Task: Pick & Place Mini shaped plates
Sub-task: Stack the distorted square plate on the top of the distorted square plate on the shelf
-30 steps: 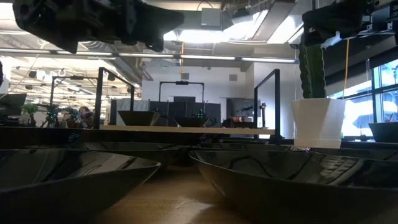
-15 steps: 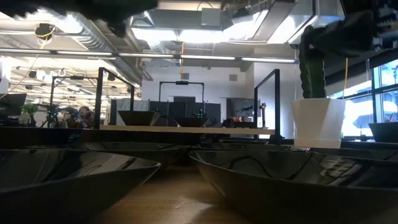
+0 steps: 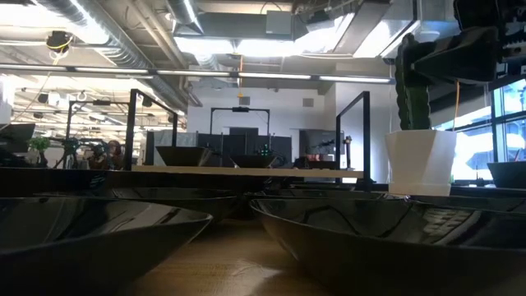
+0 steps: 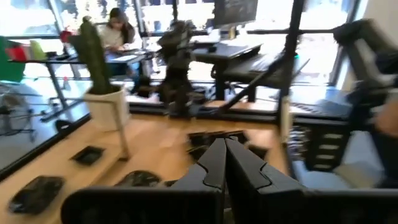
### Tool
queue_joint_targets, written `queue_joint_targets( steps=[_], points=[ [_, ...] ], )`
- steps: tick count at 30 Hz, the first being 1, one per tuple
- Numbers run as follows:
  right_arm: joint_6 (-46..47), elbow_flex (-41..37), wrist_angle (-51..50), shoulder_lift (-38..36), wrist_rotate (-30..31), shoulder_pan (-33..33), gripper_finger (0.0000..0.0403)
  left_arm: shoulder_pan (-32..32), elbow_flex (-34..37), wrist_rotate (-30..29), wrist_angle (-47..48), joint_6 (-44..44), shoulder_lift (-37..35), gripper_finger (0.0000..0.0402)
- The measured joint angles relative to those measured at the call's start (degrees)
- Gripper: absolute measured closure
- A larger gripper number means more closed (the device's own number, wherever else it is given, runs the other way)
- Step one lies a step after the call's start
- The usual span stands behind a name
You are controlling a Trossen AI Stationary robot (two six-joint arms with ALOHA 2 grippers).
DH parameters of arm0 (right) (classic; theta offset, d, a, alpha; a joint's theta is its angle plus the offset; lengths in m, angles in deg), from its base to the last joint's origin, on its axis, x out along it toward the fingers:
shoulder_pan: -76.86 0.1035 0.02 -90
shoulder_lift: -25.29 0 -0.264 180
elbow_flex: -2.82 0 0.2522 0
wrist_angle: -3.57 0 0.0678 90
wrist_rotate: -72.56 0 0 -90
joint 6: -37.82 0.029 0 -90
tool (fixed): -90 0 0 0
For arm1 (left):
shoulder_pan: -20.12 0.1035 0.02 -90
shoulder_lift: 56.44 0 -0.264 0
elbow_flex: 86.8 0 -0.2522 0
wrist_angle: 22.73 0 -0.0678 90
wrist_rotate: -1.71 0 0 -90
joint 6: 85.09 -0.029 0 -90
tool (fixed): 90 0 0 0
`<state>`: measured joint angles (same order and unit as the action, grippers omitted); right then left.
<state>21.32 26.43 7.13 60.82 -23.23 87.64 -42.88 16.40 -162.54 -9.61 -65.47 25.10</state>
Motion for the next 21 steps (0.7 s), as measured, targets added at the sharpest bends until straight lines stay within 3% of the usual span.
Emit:
queue_joint_targets(
  steps=[8,12,16,21],
  points=[
    [1.3,0.0,0.1,0.0,-1.4,0.0,0.0377,-1.9,-29.0,-6.9,0.8,-19.4,16.7,0.0399],
    [1.3,0.1,0.3,0.0,-1.4,0.0,0.0377,0.7,-41.2,-15.5,0.9,-28.4,21.4,0.0399],
    [1.1,0.1,0.3,0.0,-1.4,0.0,0.0377,4.9,-46.2,-15.9,0.8,-32.3,21.6,0.0399],
    [0.8,0.1,1.3,0.0,-1.4,-0.1,0.0377,8.8,-46.3,-15.9,0.9,-34.5,20.6,0.0399]
  ],
)
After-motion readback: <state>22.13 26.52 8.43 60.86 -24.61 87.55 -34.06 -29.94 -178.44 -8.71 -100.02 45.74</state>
